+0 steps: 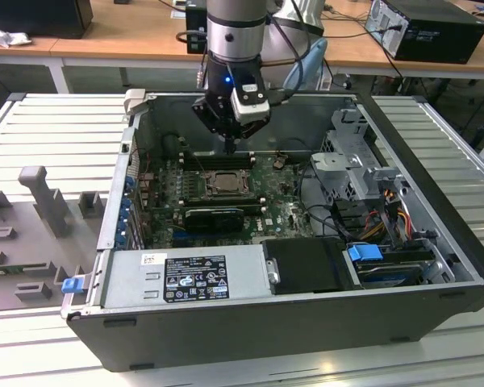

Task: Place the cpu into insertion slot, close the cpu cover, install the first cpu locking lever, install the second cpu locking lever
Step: 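Install the first cpu locking lever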

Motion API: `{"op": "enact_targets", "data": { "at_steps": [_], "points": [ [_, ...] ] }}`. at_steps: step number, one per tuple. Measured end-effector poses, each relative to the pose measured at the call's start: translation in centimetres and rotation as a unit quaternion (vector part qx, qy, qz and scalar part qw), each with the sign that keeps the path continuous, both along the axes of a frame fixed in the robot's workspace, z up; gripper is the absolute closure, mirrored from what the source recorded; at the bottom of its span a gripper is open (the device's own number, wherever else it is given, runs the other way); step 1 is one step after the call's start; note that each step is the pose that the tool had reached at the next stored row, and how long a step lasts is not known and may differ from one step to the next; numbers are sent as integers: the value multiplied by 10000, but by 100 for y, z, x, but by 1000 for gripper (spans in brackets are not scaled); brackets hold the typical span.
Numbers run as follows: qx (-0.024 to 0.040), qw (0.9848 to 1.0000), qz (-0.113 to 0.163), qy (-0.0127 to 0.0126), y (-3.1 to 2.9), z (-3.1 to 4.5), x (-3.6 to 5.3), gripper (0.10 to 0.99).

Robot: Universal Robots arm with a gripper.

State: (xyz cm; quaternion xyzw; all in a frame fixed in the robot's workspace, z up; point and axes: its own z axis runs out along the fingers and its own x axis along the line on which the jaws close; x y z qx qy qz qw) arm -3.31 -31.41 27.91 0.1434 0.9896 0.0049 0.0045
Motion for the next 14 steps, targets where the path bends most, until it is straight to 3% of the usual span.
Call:
{"op": "enact_targets", "data": {
  "at_steps": [2, 4, 5, 6, 7, 10, 11, 12, 14],
  "points": [
    [-1, 9993, 368, 0, 0, -9, 0, 980],
    [-1, 9970, 772, 0, 0, -23, 0, 980],
    [-1, 9965, 839, 0, -1, -30, -39, 980],
    [0, 9965, 840, 0, 0, -34, -123, 980],
    [3, 9962, 875, -1, 0, -53, -269, 980],
    [2, 9927, 1209, 0, 0, -92, -269, 980],
    [3, 9906, 1369, 0, -1, -135, -381, 980],
    [7, 9906, 1369, -1, 0, -143, -493, 980],
    [13, 9906, 1369, -2, 2, -150, -612, 980]
  ]
}}
